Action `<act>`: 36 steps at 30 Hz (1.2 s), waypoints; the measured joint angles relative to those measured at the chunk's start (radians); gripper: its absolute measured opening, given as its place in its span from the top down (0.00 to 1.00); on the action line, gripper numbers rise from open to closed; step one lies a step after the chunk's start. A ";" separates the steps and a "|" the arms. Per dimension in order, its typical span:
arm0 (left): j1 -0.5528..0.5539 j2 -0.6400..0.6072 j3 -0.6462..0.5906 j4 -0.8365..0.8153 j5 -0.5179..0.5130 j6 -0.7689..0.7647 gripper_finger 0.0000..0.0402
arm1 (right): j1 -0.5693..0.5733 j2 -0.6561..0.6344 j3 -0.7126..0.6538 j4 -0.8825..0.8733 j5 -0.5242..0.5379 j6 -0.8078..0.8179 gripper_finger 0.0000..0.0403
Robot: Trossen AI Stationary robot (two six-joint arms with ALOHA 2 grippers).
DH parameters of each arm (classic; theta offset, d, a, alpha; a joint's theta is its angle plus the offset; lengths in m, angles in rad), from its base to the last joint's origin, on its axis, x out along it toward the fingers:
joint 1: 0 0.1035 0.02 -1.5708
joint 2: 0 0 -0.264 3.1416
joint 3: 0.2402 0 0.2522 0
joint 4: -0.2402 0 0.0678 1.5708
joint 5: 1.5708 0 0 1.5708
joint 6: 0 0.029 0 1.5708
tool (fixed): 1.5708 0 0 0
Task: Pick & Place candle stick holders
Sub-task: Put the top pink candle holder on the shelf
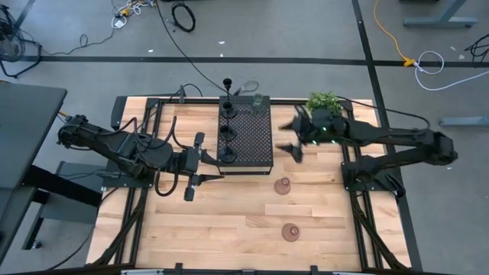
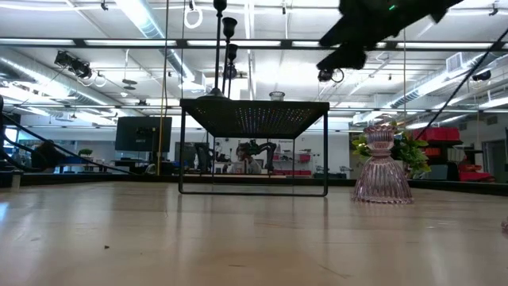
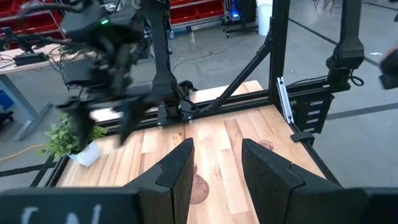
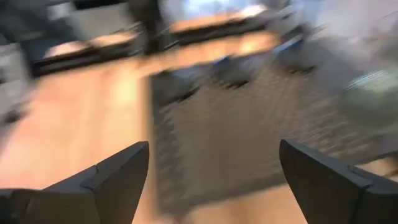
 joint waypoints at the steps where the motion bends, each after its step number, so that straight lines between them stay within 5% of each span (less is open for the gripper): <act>1: 0.000 0.000 0.000 0.000 0.000 0.000 0.66 | 0.026 -0.020 0.000 -0.045 -0.029 0.026 0.11; 9: 0.000 0.000 0.000 0.001 0.000 0.000 0.66 | 0.200 -0.088 0.000 -0.309 -0.156 0.262 0.11; 19: 0.000 0.000 0.000 0.004 0.000 0.000 0.66 | 0.368 -0.074 0.000 -0.416 -0.060 0.473 0.11; 36: 0.000 0.000 0.000 0.010 0.000 0.000 0.66 | 0.730 -0.013 0.000 -0.496 0.482 0.747 0.11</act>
